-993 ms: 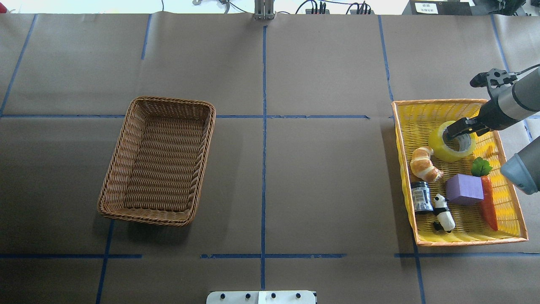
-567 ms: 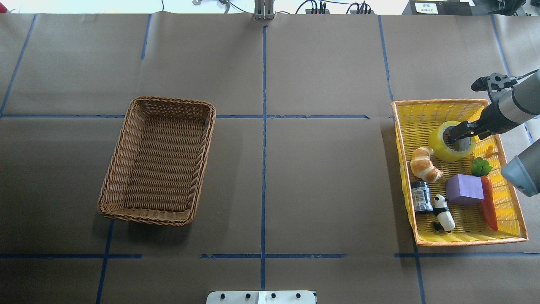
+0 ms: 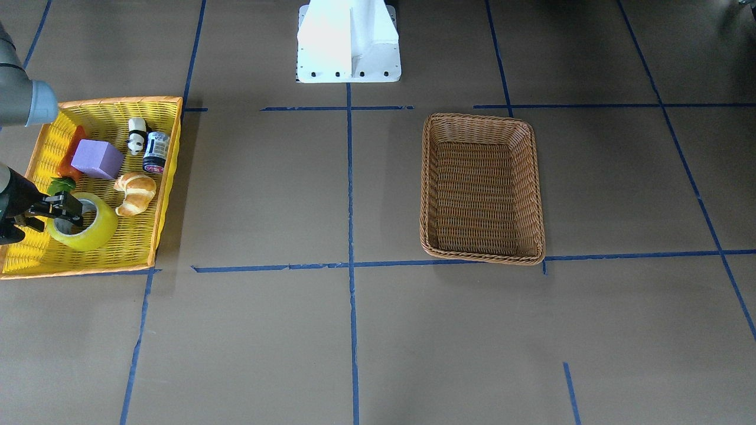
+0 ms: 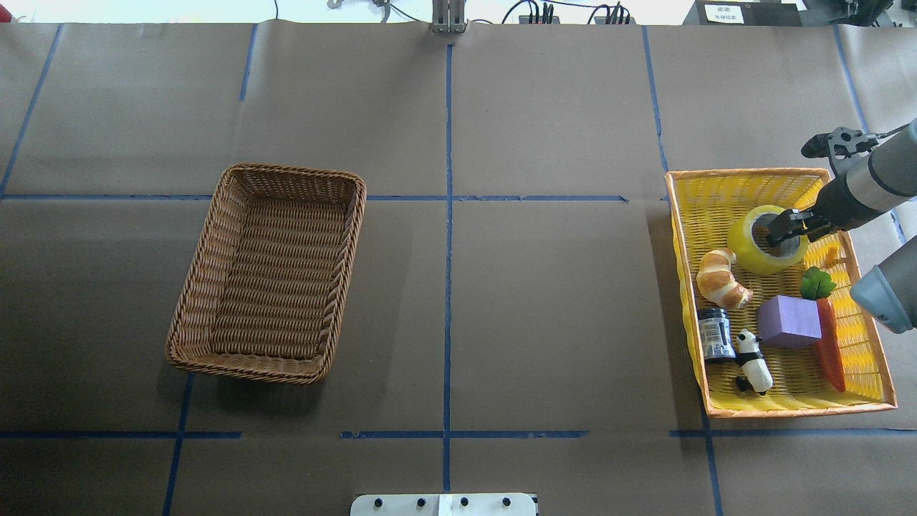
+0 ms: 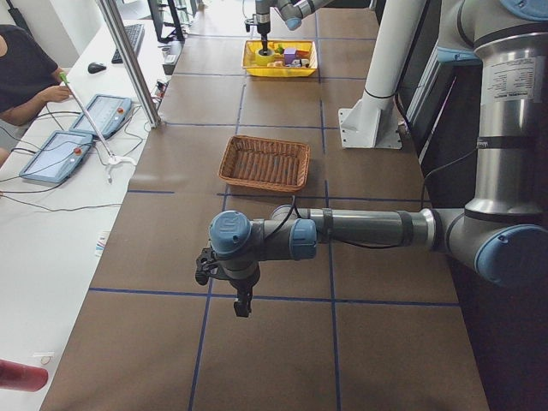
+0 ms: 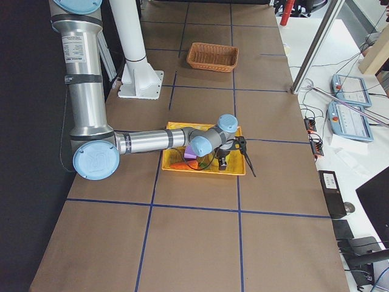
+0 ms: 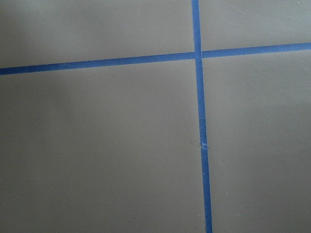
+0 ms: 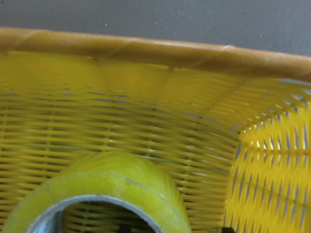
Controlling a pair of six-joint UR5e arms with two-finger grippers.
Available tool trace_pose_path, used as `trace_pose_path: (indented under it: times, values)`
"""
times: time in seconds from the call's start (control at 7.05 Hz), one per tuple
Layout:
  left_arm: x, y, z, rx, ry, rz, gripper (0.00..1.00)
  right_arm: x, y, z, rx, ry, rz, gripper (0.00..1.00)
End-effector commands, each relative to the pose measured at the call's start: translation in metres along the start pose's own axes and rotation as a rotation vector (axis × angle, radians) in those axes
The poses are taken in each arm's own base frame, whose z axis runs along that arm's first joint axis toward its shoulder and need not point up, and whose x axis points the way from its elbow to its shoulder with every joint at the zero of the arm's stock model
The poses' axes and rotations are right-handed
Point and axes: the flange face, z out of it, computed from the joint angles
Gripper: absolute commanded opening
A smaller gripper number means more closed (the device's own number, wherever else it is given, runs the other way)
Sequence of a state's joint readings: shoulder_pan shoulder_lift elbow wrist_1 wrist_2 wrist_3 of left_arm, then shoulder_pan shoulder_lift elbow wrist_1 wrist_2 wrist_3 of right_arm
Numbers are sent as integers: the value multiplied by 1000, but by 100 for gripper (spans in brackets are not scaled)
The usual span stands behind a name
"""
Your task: Move tape to another basket
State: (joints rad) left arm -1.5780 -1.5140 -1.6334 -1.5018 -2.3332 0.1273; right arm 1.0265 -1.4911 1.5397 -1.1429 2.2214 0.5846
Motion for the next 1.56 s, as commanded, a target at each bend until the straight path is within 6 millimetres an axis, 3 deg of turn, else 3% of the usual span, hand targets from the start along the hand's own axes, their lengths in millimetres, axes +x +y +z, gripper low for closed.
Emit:
trace_pose_path:
  times: [0.0,0.28,0.71,1.13,1.28,1.42]
  values:
    - [0,0,0,0,0,0,100,-2,1,-3,3,-6,-5,1]
    - [1,1,1,1,26,-5,100,4,-2,-17,27,-15,3,0]
    - [3,0,1,4,43,-4,100,-1,2,-83,103,-100,51,0]
    - [23,-3,-21,48,37,40,100,-79,-15,-150,148,-261,160,0]
    - [36,-6,-34,74,34,65,100,-110,-20,-162,157,-325,225,1]
    - [46,-8,-43,94,34,69,100,-140,-15,-157,158,-402,262,1]
